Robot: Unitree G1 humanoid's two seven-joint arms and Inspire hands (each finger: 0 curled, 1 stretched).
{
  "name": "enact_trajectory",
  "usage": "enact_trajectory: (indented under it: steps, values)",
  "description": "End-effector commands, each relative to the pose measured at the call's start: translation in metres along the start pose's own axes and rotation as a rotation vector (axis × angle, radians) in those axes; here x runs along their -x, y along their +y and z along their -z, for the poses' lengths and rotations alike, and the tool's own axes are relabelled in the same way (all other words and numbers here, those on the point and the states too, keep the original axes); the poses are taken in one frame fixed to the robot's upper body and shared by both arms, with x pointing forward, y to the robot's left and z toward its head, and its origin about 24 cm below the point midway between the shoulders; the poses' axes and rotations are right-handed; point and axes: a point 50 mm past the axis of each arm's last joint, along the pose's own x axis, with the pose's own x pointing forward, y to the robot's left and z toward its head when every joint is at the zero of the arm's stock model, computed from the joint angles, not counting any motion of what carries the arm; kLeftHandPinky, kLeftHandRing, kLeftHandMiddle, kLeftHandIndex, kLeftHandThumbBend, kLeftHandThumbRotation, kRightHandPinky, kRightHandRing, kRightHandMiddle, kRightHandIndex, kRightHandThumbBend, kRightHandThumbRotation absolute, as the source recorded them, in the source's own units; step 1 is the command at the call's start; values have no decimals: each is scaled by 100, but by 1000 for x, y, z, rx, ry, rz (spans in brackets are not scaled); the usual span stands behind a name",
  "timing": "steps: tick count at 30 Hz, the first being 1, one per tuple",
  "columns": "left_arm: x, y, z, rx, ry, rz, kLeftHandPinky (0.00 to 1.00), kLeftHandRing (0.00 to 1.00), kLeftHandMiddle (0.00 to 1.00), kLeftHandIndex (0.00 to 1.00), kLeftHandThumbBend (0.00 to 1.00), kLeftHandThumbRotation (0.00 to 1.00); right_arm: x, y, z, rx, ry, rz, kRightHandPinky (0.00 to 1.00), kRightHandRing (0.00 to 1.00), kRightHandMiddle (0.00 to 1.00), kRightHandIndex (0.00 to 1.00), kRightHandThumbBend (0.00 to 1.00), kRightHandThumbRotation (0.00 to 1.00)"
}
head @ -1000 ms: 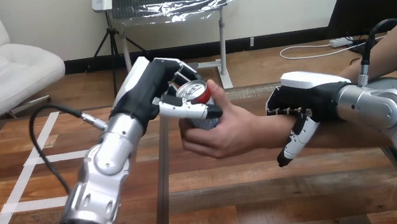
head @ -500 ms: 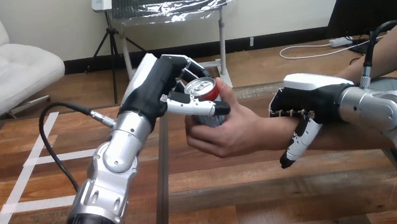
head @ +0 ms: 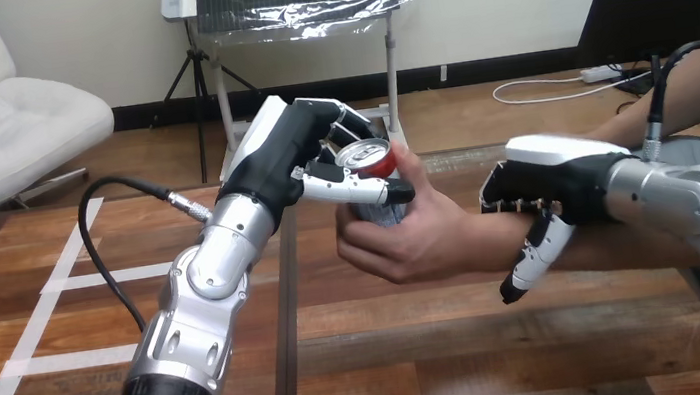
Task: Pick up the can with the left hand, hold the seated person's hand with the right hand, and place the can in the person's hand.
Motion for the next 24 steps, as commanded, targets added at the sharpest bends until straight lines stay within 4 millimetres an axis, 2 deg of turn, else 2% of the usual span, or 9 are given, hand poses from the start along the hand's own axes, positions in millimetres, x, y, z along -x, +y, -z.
enact_trajectory:
  steps: [1,2,7,10,11,18,24]
  values:
    - [-4,-19,-31,40,-120,63,54,65,68,68,86,31,3,6,-4,-60,-55,-2,49,55,62,65,81,32]
    - [-3,-19,-30,44,-118,61,58,69,71,71,85,37,4,6,-3,-59,-57,-2,49,56,64,68,84,37]
    - [5,-18,-28,57,-118,41,64,74,75,76,83,48,9,6,-2,-62,-61,-9,50,59,68,74,89,48]
    - [10,-18,-25,62,-121,27,67,76,77,77,81,56,12,7,-1,-63,-64,-11,54,63,72,76,92,53]
    - [11,-17,-24,62,-122,23,69,77,78,78,80,61,13,7,-1,-63,-63,-12,57,66,74,78,95,56]
    - [23,-17,-18,84,-133,-7,69,78,80,78,80,76,20,8,2,-84,-61,-17,66,75,80,82,98,62]
    - [35,-17,-13,98,-132,-33,68,78,80,77,81,83,27,9,3,-110,-77,-6,68,79,82,83,100,64]
